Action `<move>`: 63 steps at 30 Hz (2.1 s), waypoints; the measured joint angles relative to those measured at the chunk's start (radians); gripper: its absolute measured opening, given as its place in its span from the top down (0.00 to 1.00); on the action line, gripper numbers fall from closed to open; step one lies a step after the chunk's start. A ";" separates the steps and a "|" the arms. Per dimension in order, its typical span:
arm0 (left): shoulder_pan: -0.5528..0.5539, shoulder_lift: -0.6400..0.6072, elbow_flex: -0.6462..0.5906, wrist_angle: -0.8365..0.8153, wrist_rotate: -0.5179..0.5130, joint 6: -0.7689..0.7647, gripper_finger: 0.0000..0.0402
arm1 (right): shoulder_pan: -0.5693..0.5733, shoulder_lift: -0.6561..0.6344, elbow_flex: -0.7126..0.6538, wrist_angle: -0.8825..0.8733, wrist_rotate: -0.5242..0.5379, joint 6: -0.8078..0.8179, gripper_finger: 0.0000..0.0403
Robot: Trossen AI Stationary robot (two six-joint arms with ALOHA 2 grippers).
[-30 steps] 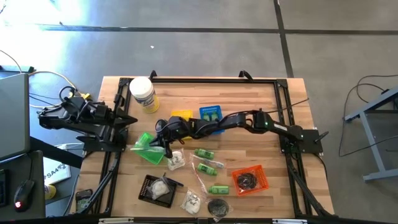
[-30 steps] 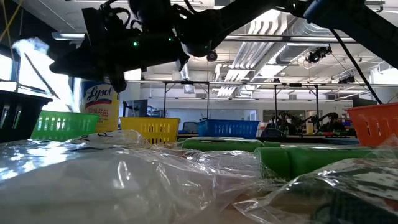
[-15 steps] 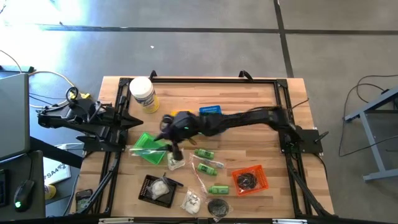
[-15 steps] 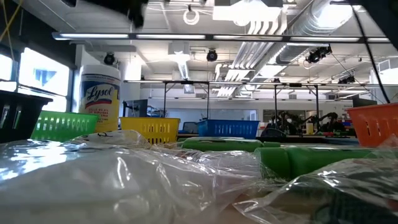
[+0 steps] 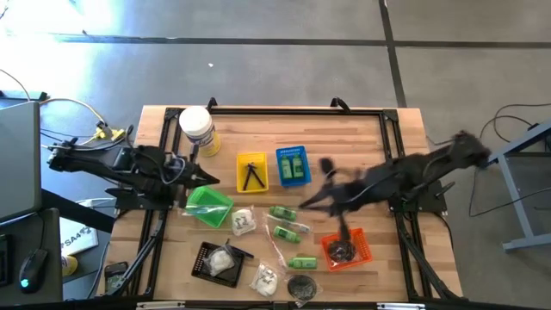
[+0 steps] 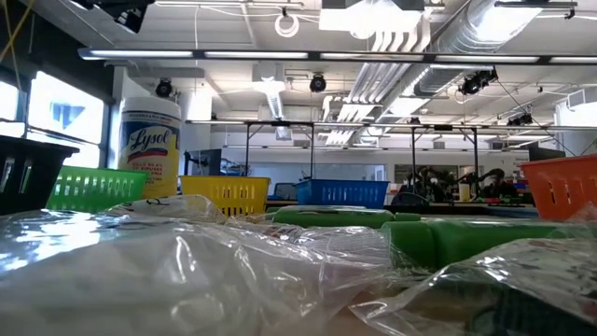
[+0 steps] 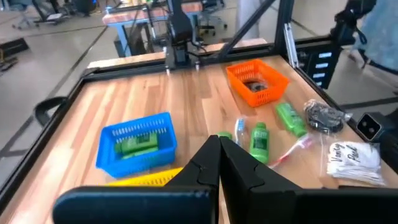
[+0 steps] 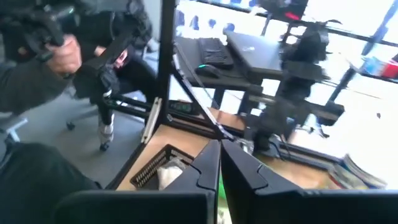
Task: Pick & Place Travel size toiletries
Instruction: Put the cotton pack into the black bin
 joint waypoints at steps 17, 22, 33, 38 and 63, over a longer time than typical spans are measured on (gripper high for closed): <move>0.000 0.006 -0.001 0.123 0.067 0.055 1.00 | -0.010 -0.779 -0.948 0.448 0.007 0.171 1.00; 0.000 0.042 -0.001 0.135 0.059 0.082 1.00 | -0.010 -0.975 -1.117 0.506 -0.001 0.127 1.00; 0.000 0.119 0.000 0.180 0.045 0.158 1.00 | -0.158 -1.303 -1.334 0.520 0.030 0.135 1.00; 0.000 0.128 0.000 0.178 0.038 0.169 1.00 | -0.245 -1.365 -1.341 0.426 -0.017 0.178 1.00; 0.000 0.275 0.000 0.065 -0.060 -0.145 1.00 | -0.276 -1.349 -1.427 0.464 0.025 0.229 1.00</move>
